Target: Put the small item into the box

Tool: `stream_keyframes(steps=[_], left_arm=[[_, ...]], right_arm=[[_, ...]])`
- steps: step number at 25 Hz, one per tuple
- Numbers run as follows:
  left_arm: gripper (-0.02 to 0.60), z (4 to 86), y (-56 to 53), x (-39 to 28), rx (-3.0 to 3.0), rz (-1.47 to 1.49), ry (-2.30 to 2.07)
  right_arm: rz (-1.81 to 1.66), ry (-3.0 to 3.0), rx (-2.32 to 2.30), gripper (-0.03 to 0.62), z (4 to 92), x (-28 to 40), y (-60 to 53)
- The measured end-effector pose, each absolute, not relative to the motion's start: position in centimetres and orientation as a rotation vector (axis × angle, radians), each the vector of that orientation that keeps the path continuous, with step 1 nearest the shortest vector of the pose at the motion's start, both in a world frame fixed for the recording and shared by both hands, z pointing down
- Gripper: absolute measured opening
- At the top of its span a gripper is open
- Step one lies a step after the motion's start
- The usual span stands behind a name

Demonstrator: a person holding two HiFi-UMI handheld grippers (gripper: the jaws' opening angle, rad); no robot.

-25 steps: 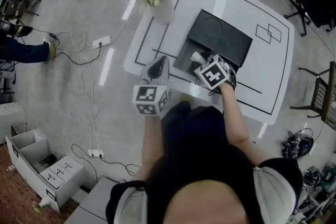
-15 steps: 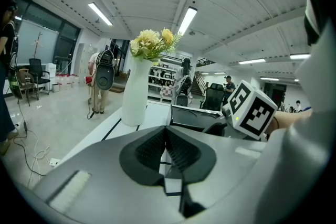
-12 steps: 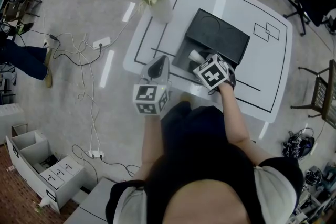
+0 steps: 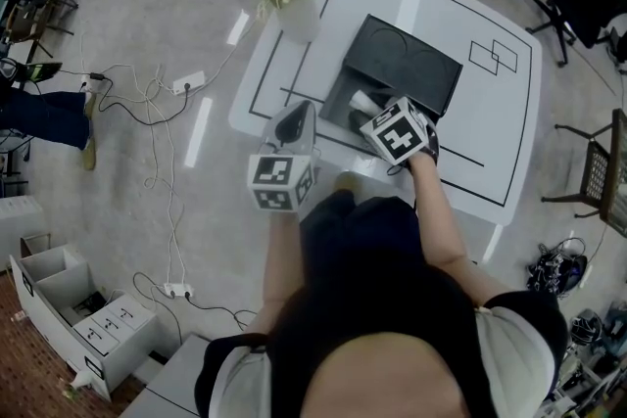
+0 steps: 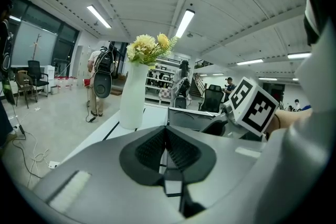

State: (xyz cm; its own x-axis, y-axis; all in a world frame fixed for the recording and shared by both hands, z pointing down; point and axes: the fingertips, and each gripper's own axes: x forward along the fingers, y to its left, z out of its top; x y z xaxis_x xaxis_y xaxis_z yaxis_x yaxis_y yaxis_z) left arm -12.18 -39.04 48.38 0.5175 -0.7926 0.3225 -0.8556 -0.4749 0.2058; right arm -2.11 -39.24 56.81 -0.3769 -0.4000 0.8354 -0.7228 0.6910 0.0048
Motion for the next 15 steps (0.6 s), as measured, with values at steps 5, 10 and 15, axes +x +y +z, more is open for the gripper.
stream_keyframes(steps=[5,10,15], left_arm=[[0.009,48.2,-38.9,-11.9,2.431,0.259,-1.362],[0.009,48.0,-38.9,-11.6,2.441,0.253,-1.358],[0.009,47.7,-38.7,-11.4,2.45,0.248,-1.357]], right_arm=[[0.447,-2.055,0.893,0.193,55.5,-2.1,-39.1],[0.428,-2.072,0.931,0.192,54.5,-1.7,-39.0],[0.401,-2.091,0.99,0.176,53.4,-1.0,-39.1]])
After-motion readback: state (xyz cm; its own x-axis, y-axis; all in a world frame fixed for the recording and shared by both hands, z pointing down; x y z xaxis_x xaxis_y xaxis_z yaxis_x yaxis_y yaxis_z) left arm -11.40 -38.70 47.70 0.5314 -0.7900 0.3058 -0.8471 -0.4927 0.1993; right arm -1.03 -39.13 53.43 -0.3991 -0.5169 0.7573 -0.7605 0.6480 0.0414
